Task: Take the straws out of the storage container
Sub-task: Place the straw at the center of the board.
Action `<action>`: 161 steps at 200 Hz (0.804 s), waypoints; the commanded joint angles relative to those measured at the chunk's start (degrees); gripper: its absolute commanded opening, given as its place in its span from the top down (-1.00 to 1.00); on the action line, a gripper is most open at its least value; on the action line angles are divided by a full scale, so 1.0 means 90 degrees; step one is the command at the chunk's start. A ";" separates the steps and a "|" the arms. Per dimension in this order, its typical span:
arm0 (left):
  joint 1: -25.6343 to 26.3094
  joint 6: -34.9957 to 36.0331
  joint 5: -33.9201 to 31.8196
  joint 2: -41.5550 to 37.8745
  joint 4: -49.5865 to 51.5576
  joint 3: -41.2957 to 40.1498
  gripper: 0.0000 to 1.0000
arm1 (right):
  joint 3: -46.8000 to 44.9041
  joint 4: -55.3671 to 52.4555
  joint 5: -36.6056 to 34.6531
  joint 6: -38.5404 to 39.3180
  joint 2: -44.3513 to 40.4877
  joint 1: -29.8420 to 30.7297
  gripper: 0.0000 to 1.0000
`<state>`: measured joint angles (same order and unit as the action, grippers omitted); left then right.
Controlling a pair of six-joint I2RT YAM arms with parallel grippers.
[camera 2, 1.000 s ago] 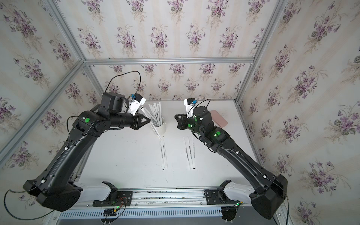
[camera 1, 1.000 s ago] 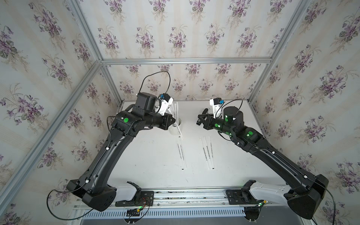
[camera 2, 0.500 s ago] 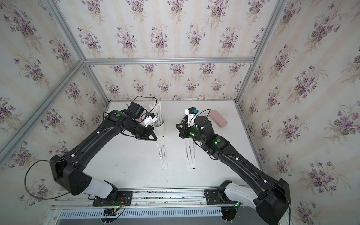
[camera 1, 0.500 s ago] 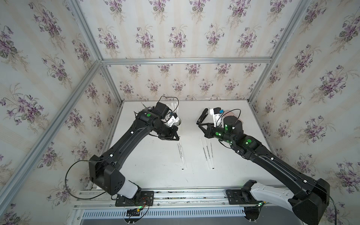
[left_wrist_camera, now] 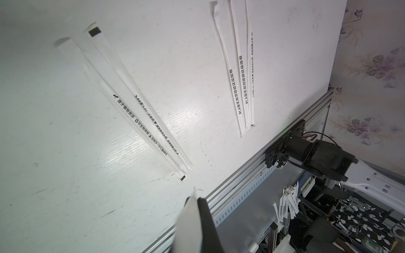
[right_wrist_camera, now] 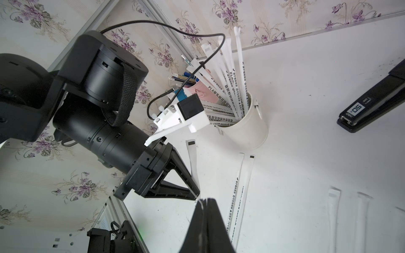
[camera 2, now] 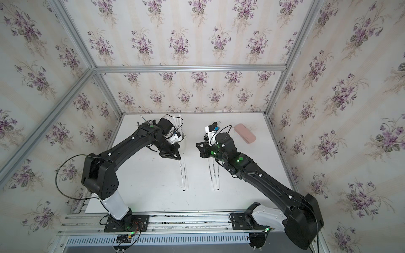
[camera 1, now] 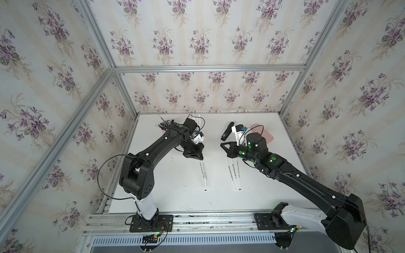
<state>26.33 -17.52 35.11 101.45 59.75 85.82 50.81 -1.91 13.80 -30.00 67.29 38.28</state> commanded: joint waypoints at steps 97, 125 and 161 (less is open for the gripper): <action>-0.0020 0.0083 -0.0152 0.0417 -0.0353 -0.0121 0.73 | -0.0139 0.0256 -0.0025 0.0024 0.0060 0.0014 0.85; -0.0033 0.0072 -0.0181 0.0426 -0.0413 -0.0133 0.62 | -0.0111 0.0271 -0.0005 0.0033 0.0116 0.0014 0.84; -0.0031 0.0145 -0.0181 0.0410 -0.0362 -0.0168 0.60 | -0.0070 0.0274 0.0062 0.0033 0.0190 0.0014 0.84</action>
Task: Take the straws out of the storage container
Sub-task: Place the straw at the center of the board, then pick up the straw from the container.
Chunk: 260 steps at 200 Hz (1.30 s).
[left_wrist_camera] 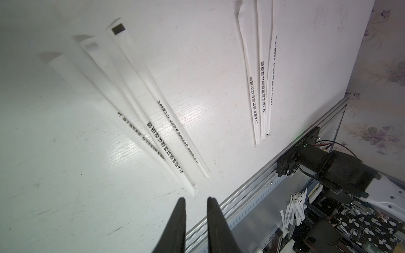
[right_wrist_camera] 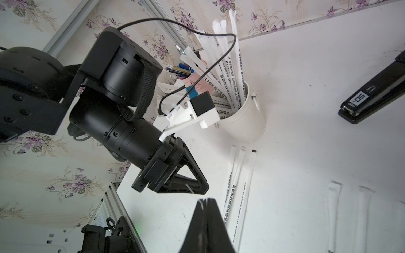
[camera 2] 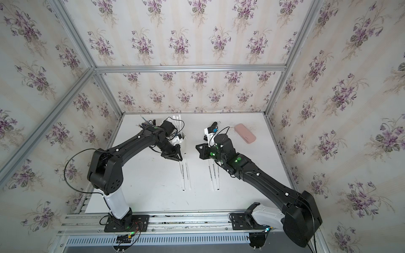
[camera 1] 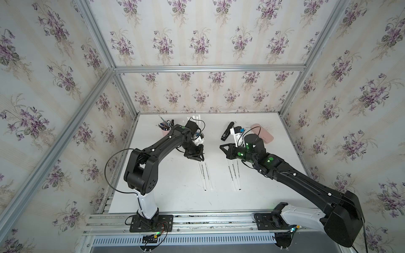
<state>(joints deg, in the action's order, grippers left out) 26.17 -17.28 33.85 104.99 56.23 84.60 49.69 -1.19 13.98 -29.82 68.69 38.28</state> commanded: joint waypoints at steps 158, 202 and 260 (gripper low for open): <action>-0.0133 0.1603 -0.2175 -0.3052 -0.1058 0.0656 0.27 | 0.1235 0.0408 -0.0077 0.0537 0.1695 0.0011 0.62; -0.0230 0.1809 -0.3043 -0.4038 -0.2136 -0.0595 0.12 | 0.2506 0.0127 -0.0391 0.1035 0.3005 0.0030 0.47; -0.0546 0.1794 -0.3323 -0.4637 -0.2397 -0.1350 0.06 | 0.4542 -0.0607 -0.0324 0.1690 0.4766 0.0016 0.42</action>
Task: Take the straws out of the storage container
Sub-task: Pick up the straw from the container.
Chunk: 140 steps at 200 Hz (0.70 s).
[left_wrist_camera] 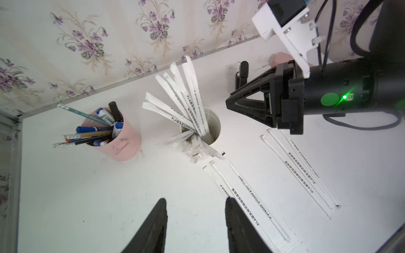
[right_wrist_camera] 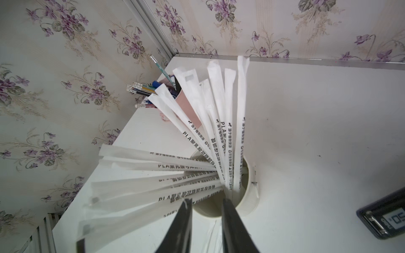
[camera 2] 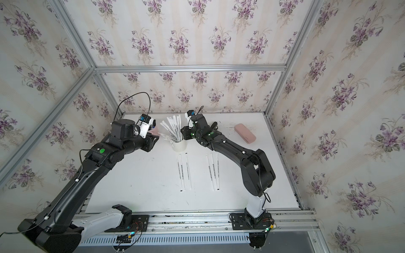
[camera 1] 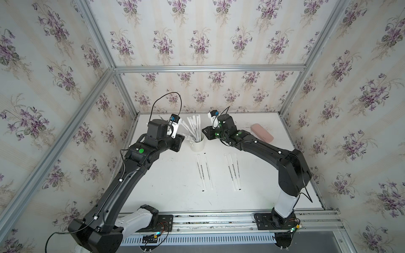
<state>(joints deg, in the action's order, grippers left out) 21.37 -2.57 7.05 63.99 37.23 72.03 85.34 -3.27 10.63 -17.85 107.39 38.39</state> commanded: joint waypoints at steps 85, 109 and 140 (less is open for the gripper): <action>-0.0044 0.0332 -0.0743 -0.0577 -0.0296 -0.0005 0.05 | 0.1204 -0.0599 -0.0001 0.0274 0.0895 -0.0057 0.41; -0.0050 0.0323 -0.0764 -0.0710 -0.0338 -0.0051 0.06 | 0.1131 -0.0626 -0.0035 0.0284 0.0771 -0.0057 0.41; -0.0050 0.0314 -0.0747 -0.0762 -0.0358 -0.0054 0.01 | 0.1017 -0.0476 -0.0022 0.0274 0.0672 -0.0056 0.41</action>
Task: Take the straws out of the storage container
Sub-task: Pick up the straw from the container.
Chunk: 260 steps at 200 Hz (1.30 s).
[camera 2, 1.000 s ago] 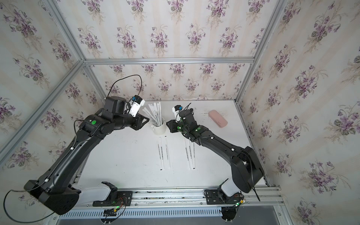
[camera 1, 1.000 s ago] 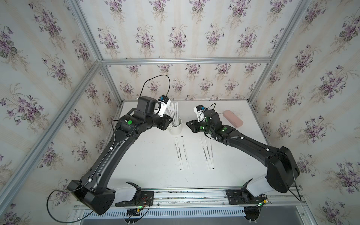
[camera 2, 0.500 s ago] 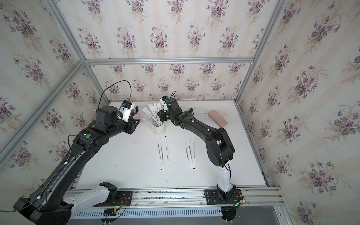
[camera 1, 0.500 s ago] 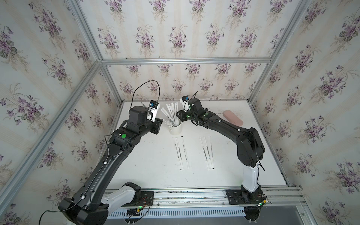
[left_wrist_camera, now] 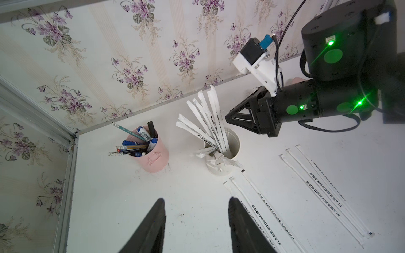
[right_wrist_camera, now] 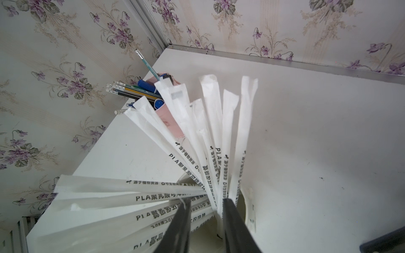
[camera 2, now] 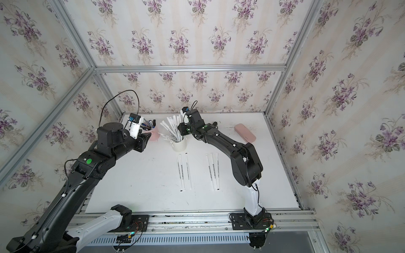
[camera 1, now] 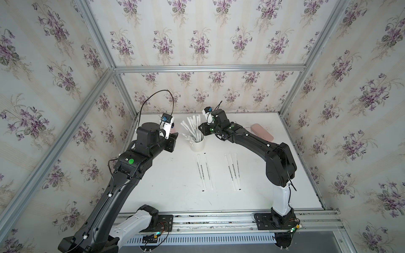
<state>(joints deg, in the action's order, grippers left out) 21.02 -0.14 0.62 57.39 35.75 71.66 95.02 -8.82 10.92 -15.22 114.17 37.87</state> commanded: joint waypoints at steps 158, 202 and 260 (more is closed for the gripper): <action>-0.0174 -0.0036 0.0658 0.0606 -0.0194 0.0046 0.01 | 0.0150 0.0958 0.1213 0.0364 0.0449 -0.0184 0.41; -0.0247 -0.0118 0.0900 0.0708 -0.0194 0.0071 0.01 | 0.0139 0.1017 0.1358 0.0328 0.0487 -0.0264 0.40; -0.0314 -0.0171 0.1038 0.0845 -0.0139 0.0125 0.01 | 0.0224 0.1112 0.1638 0.0151 0.0634 -0.0379 0.40</action>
<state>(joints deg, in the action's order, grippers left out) 18.37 -1.04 8.56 64.42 35.14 72.01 96.33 0.12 24.29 -13.32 119.39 34.33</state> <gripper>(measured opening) 0.496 0.298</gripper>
